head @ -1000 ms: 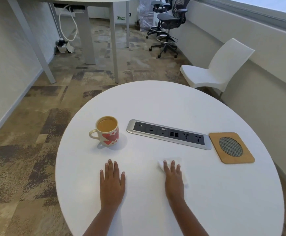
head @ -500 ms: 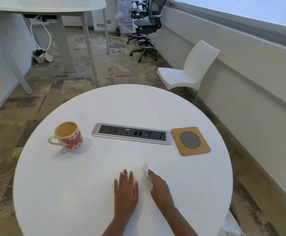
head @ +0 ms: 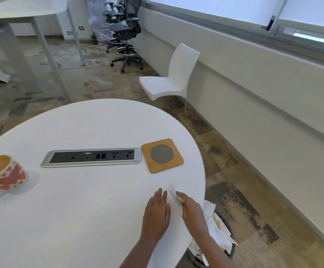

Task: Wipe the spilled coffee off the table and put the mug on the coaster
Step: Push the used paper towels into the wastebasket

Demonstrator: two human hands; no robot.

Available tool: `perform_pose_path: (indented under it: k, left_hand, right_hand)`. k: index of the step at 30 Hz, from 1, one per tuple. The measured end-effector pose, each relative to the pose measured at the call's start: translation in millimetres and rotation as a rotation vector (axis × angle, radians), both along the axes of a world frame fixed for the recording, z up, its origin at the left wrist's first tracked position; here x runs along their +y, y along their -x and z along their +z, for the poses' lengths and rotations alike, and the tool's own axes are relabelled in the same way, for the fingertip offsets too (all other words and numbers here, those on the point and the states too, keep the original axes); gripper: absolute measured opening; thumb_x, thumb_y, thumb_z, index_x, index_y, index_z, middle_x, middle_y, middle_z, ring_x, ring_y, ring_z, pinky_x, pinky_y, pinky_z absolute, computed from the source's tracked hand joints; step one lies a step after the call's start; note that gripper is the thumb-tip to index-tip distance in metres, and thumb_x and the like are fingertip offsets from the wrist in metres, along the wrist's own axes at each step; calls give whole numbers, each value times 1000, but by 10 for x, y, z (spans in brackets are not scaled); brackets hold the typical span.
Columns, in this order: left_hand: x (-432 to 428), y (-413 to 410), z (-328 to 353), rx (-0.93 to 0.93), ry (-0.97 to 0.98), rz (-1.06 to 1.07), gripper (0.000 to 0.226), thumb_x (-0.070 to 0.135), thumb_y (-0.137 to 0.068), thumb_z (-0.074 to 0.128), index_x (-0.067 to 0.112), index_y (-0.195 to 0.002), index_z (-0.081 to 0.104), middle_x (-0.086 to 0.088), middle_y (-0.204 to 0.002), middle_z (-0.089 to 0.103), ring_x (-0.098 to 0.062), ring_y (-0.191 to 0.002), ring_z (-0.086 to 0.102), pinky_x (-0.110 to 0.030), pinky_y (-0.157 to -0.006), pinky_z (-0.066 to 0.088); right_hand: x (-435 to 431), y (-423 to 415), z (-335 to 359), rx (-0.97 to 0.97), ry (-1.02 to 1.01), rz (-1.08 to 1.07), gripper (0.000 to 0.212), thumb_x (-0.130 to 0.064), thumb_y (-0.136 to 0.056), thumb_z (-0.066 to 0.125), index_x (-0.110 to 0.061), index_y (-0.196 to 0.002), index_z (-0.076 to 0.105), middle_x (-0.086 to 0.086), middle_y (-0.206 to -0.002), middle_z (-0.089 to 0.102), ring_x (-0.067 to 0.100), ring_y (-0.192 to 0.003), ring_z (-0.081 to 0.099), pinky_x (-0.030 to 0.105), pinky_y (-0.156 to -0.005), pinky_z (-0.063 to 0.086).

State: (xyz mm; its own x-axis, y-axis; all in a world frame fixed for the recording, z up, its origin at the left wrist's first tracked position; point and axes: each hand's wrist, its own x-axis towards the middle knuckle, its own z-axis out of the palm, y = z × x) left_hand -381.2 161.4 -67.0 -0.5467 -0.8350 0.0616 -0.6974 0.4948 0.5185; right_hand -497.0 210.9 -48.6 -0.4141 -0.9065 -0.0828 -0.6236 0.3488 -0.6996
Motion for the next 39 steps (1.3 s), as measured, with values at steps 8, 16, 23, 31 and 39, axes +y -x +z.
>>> perform_pose_path:
  k: [8, 16, 23, 31, 39]
  left_hand:
    - [350, 899, -69, -4, -67, -167, 49, 25, -100, 29, 15, -147, 22, -3, -157, 19, -17, -146, 12, -29, -119, 16]
    - [522, 1618, -143, -158, 115, -376, 53, 34, -51, 86, 14, -98, 75, 2, -104, 75, -9, -99, 69, -14, -76, 56]
    - [441, 2119, -792, -337, -178, -251, 58, 6, -96, 27, 3, -148, 1, -12, -159, 2, -22, -147, 0, -27, -119, 12]
    - [415, 2467, -1528, -540, -273, -219, 63, 8, -95, 32, 1, -147, -2, -16, -158, -1, -27, -147, -4, -33, -121, 7]
    - [385, 2549, -1831, -532, -298, -217, 64, 9, -95, 32, 2, -147, -4, -16, -158, -5, -26, -147, -7, -34, -121, 5]
  right_hand:
    - [485, 834, -125, -74, 50, -255, 37, 1, -95, 42, -9, -128, 55, 4, -130, 60, 18, -120, 57, 28, -102, 46]
    - [776, 1458, -494, -99, -96, -482, 38, 2, -93, 42, -7, -127, 56, 9, -125, 64, 22, -115, 60, 24, -90, 45]
    - [848, 1861, -1149, -67, -416, -496, 52, 7, -90, 35, -17, -134, 48, 11, -109, 65, 14, -75, 47, 24, -54, 33]
    - [692, 2073, -1930, -46, -602, -460, 59, 9, -88, 31, -19, -139, 37, 10, -121, 60, 24, -102, 61, 32, -72, 48]
    - [615, 2048, -2322, -110, -705, -325, 50, -20, -100, 36, -16, -147, 19, 3, -152, 30, 18, -133, 41, 29, -99, 42]
